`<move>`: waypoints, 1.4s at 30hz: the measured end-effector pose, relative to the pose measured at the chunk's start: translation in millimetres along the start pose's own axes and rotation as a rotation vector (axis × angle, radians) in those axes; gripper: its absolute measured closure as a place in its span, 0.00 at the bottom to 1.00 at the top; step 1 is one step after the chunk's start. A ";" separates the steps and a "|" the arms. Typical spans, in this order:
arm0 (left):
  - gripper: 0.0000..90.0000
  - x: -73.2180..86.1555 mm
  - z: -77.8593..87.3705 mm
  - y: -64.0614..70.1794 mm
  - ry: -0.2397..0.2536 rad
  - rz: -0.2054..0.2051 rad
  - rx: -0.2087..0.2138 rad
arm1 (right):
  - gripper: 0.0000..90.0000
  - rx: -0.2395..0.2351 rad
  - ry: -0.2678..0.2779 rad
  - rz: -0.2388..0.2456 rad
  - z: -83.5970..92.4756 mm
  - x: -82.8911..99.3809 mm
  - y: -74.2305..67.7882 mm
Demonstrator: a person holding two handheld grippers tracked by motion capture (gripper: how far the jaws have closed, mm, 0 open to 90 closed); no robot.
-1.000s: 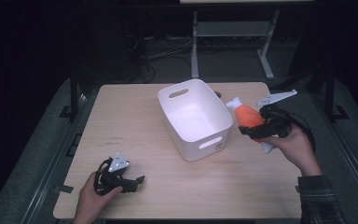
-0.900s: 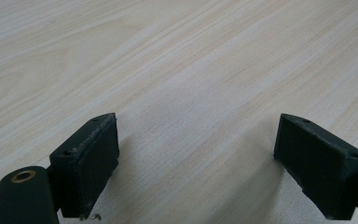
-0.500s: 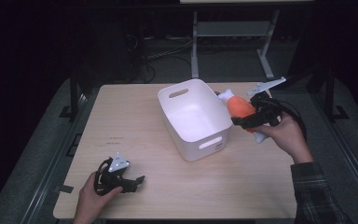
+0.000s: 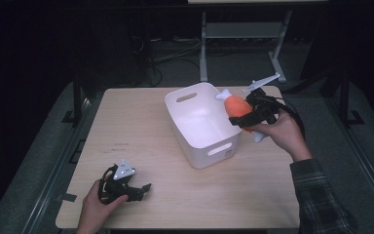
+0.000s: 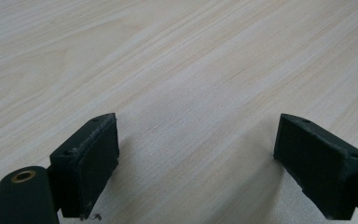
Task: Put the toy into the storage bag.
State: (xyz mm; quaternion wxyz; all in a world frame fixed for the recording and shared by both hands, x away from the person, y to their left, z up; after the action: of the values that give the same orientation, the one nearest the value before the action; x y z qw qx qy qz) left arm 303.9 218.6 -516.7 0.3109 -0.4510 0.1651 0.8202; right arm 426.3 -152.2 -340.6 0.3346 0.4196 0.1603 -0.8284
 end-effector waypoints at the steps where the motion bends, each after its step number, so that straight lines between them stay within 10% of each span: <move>1: 0.15 0.0 0.0 0.0 0.000 -0.001 0.001 | 0.22 0.000 0.000 0.000 0.0 0.0 0.0; 42: 0.15 0.3 0.4 0.3 -0.002 -0.005 0.003 | 0.22 -0.075 -0.052 0.038 -79.2 -44.6 -54.1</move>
State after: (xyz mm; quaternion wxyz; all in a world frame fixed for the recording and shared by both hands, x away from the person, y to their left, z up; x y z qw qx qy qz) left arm 303.4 218.7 -516.8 0.3136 -0.4503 0.1649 0.8196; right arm 454.5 -51.0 -352.9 0.3698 0.3882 0.1744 -0.8259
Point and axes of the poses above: each handheld gripper's, and its own axes: z roughly backward along the jaws, x roughly out of its underside, y roughly to its right, the point moved 6 cm from there along -z, roughly forward along the jaws, and after that the axes turned 11 degrees about y, right-handed, at the moved point
